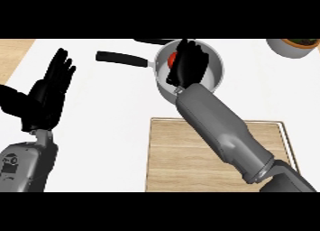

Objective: Pick the tomato from the tray and place it in the pot

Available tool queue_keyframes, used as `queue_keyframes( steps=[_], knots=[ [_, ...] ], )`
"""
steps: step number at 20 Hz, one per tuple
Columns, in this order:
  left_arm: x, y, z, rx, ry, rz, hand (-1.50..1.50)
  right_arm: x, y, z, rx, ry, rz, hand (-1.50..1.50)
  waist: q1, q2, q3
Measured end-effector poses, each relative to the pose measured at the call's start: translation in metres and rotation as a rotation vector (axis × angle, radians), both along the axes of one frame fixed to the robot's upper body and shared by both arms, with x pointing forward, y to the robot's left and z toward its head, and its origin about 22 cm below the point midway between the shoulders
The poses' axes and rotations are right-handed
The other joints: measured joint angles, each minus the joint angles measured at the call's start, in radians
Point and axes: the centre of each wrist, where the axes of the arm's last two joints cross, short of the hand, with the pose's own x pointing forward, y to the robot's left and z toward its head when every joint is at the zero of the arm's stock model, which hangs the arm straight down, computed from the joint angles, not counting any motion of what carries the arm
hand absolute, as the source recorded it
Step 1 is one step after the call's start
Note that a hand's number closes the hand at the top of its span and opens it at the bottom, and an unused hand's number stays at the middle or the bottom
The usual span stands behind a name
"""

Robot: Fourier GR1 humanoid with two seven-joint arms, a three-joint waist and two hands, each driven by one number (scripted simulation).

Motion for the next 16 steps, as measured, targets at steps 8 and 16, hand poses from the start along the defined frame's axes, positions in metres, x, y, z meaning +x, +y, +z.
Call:
queue_keyframes(
  steps=[8, 16],
  knots=[
    [0.003, -0.004, 0.001, -0.001, -0.011, -0.011, 0.00, 0.000, -0.011, -0.008, 0.307, 0.013, 0.028, -1.50, 0.017, 0.007, 0.002],
    [-0.001, 0.000, 0.002, 0.000, -0.001, -0.001, 0.00, -0.008, -0.013, -0.001, 0.565, -0.211, 0.118, -1.50, 0.005, 0.000, 0.003]
  ],
)
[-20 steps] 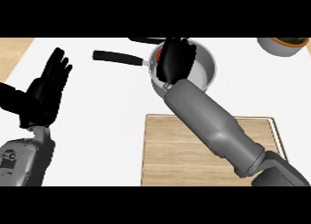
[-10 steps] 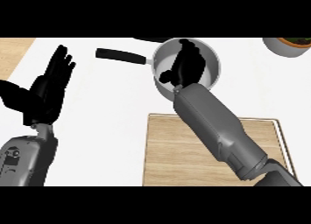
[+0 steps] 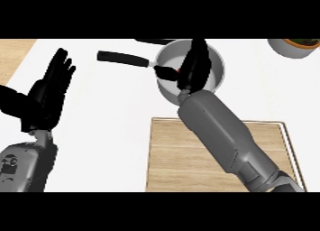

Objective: Pick the tomato from the tray and place it in the pot

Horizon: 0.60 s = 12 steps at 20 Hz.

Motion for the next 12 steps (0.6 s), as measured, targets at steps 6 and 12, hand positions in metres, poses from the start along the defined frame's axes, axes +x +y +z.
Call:
queue_keyframes(
  steps=[6, 12],
  knots=[
    [-0.004, 0.010, -0.001, -0.004, 0.014, 0.044, 0.00, -0.012, -0.006, -0.010, 0.135, -0.079, 0.016, -1.50, -0.046, -0.012, -0.001],
    [-0.014, 0.025, -0.006, -0.001, 0.019, 0.083, 0.00, -0.025, -0.026, -0.024, 0.224, -0.114, 0.043, -1.50, -0.086, -0.023, -0.002]
  ],
)
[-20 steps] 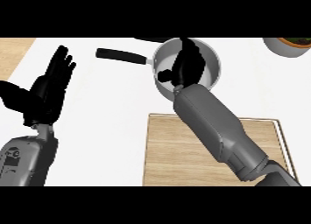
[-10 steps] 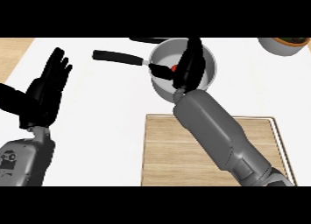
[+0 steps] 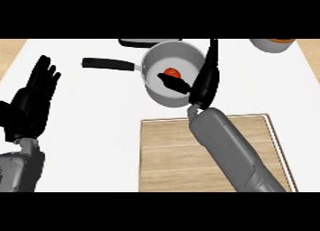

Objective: Pick the tomato from the tray and place it in the pot

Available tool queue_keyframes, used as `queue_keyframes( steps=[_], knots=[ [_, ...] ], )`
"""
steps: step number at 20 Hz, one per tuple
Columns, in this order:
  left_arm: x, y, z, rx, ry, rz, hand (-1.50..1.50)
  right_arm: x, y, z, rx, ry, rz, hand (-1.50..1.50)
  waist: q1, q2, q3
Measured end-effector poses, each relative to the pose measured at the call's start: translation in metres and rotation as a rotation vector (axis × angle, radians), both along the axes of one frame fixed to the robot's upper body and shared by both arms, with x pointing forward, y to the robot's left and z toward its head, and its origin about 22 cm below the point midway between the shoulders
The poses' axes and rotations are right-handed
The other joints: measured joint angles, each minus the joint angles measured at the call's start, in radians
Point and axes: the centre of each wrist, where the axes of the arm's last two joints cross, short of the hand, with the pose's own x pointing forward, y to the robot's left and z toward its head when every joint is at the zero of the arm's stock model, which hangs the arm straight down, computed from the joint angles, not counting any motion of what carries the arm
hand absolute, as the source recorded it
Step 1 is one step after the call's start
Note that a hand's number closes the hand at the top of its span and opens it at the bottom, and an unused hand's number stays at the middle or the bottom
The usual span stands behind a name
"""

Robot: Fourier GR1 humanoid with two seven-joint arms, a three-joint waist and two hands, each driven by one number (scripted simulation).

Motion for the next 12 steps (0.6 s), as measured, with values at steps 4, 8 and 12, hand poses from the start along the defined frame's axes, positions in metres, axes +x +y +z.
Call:
queue_keyframes(
  steps=[4, 8, 12],
  knots=[
    [-0.007, 0.006, -0.007, 0.002, 0.003, 0.018, 0.00, -0.011, -0.014, -0.011, 0.018, -0.001, 0.040, -1.50, -0.014, -0.004, -0.001],
    [-0.013, 0.007, -0.009, -0.001, 0.005, 0.025, 0.00, -0.024, -0.027, -0.017, 0.019, 0.004, 0.066, -1.50, -0.021, -0.007, -0.001],
    [-0.012, 0.016, -0.005, -0.001, 0.009, 0.029, 0.00, -0.033, -0.047, -0.023, 0.009, 0.015, 0.075, -1.50, -0.024, -0.007, -0.001]
  ],
)
